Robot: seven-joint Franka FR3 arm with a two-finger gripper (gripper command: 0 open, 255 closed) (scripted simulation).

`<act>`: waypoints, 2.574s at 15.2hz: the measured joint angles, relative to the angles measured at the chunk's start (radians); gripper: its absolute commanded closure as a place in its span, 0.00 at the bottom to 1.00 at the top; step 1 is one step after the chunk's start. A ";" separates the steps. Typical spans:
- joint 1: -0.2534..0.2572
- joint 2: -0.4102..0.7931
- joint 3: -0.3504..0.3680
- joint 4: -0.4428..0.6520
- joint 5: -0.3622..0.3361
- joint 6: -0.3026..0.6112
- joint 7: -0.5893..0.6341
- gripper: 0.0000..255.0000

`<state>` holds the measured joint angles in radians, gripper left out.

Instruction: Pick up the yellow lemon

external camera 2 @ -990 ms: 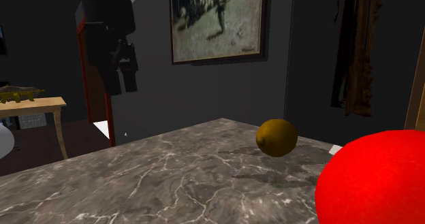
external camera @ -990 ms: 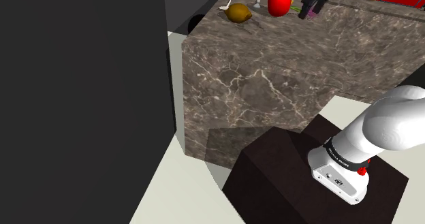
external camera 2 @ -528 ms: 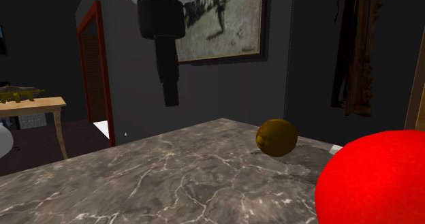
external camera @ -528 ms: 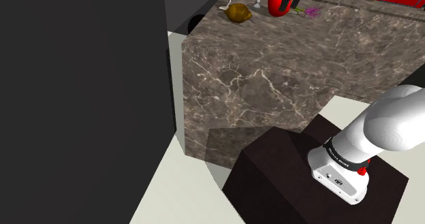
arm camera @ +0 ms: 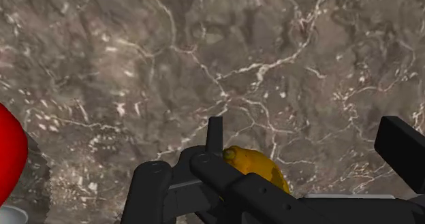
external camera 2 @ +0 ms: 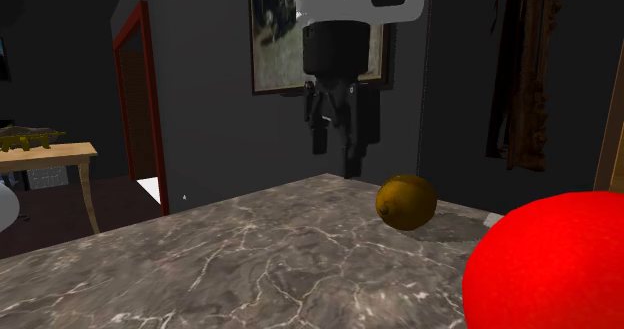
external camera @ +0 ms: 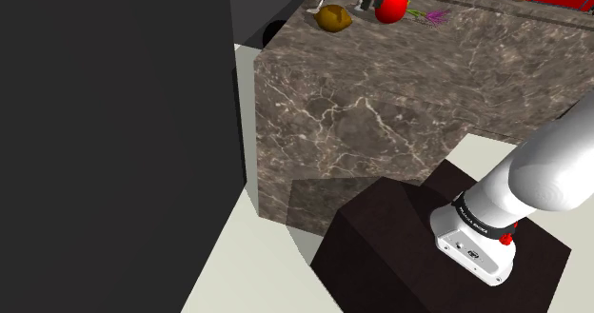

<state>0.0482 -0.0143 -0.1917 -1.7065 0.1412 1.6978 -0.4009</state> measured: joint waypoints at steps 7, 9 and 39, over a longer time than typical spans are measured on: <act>-0.041 0.332 -0.001 0.386 0.123 -0.118 -0.115 0.00; -0.043 0.351 0.002 0.395 0.130 -0.112 -0.123 0.00; -0.054 0.384 0.003 0.517 0.138 -0.200 -0.109 1.00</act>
<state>-0.0061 0.3700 -0.1888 -1.1895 0.2794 1.4980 -0.5102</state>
